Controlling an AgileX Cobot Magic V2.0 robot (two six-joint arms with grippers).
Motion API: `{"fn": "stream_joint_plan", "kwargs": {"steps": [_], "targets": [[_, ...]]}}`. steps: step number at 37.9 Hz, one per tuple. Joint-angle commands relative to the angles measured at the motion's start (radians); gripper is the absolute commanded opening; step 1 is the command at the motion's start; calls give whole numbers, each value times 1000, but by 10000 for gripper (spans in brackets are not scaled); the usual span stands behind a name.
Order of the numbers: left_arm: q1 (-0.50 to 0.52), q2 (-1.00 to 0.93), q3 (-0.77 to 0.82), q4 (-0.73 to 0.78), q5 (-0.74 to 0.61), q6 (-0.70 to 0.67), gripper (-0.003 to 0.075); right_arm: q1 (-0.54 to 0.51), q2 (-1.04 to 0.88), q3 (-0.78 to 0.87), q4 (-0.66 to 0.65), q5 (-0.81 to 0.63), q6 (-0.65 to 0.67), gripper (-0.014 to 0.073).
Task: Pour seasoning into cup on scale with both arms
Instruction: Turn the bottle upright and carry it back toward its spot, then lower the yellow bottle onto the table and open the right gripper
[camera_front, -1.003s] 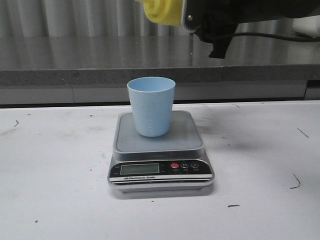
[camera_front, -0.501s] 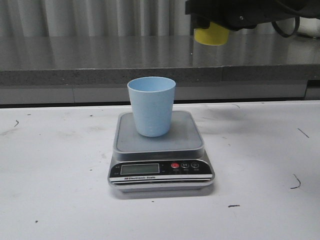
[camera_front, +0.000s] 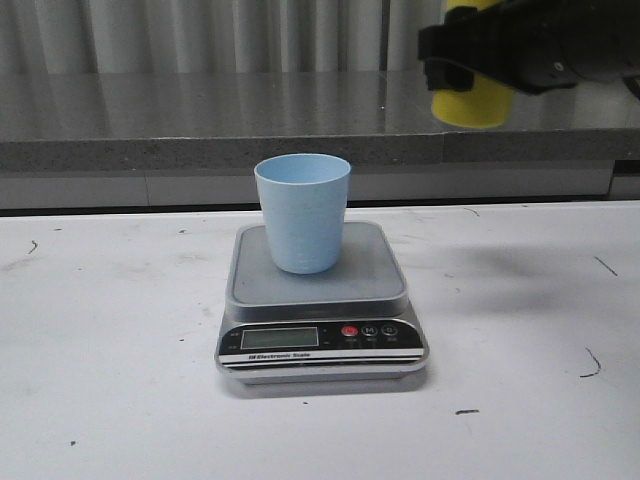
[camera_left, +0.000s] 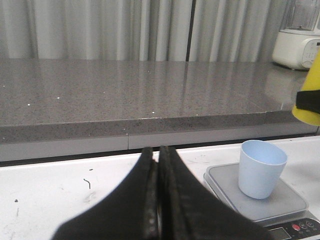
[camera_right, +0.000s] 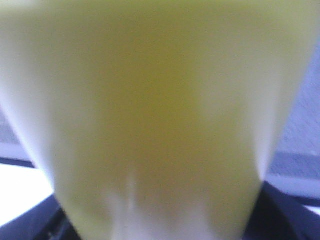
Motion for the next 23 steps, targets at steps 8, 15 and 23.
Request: {"fn": "stream_joint_plan", "kwargs": {"steps": [8, 15, 23], "targets": [[-1, 10, -25, -10, -85, -7, -20, 0, 3, 338, -9, -459, -6, 85], [-1, 10, -25, -10, -85, -7, -20, 0, 167, 341, -9, -598, -5, 89], [-1, 10, -25, -10, -85, -7, -20, 0, 279, 338, -16, -649, 91, 118]]}}
